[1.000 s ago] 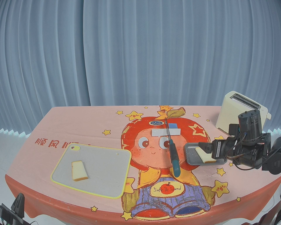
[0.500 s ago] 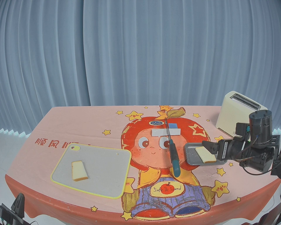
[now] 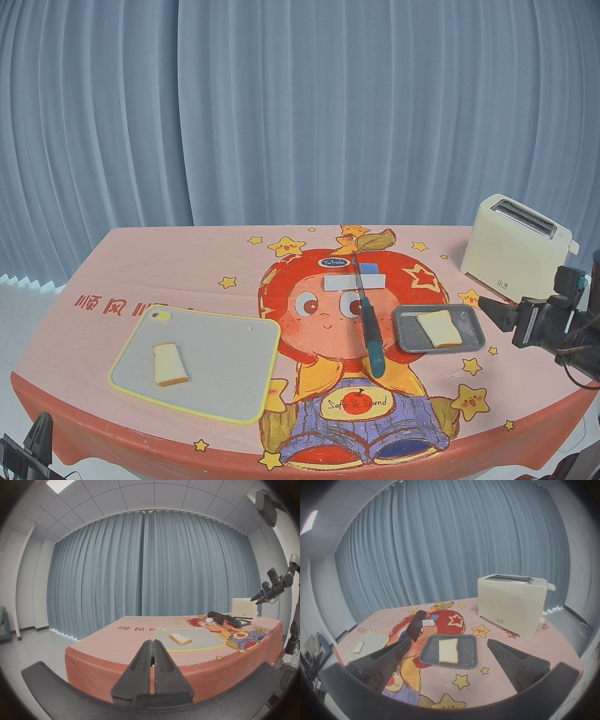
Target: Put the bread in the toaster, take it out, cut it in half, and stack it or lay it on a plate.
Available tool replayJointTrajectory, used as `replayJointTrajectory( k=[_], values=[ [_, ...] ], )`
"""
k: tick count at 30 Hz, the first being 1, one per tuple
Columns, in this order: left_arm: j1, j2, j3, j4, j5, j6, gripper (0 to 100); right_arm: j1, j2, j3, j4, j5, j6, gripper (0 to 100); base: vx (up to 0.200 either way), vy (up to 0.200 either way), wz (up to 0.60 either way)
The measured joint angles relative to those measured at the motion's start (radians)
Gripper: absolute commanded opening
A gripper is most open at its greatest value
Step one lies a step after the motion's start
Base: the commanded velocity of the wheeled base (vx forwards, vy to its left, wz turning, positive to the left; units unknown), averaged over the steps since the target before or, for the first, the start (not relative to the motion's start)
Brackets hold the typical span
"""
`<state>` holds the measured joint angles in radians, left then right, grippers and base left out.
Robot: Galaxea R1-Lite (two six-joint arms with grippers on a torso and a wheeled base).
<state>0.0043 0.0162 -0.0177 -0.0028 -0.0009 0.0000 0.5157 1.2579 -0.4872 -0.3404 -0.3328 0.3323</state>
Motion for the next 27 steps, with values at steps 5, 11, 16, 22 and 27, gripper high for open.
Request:
replayJointTrajectory(
  k=[5,11,16,22,27],
  values=[
    [0.001,0.000,0.000,0.000,0.000,0.000,0,-0.012,-0.113,0.053,0.000,-0.005,0.001,100,0.000,0.000,0.00],
    [0.000,0.000,0.000,0.000,0.001,-0.001,0,-0.096,-0.256,0.119,0.000,-0.007,-0.001,100,0.000,0.000,0.00],
    [0.000,0.000,0.000,-0.001,0.001,-0.001,0,-0.146,-0.354,0.177,0.001,-0.003,-0.002,100,0.000,0.000,0.00],
    [0.001,0.000,0.000,-0.001,0.002,-0.002,0,-0.195,-0.454,0.253,0.006,0.000,-0.007,100,0.000,0.000,0.00],
    [0.000,0.000,0.000,-0.002,0.002,-0.003,0,-0.237,-0.536,0.303,0.007,0.001,-0.021,100,0.000,0.000,0.00]
  ],
)
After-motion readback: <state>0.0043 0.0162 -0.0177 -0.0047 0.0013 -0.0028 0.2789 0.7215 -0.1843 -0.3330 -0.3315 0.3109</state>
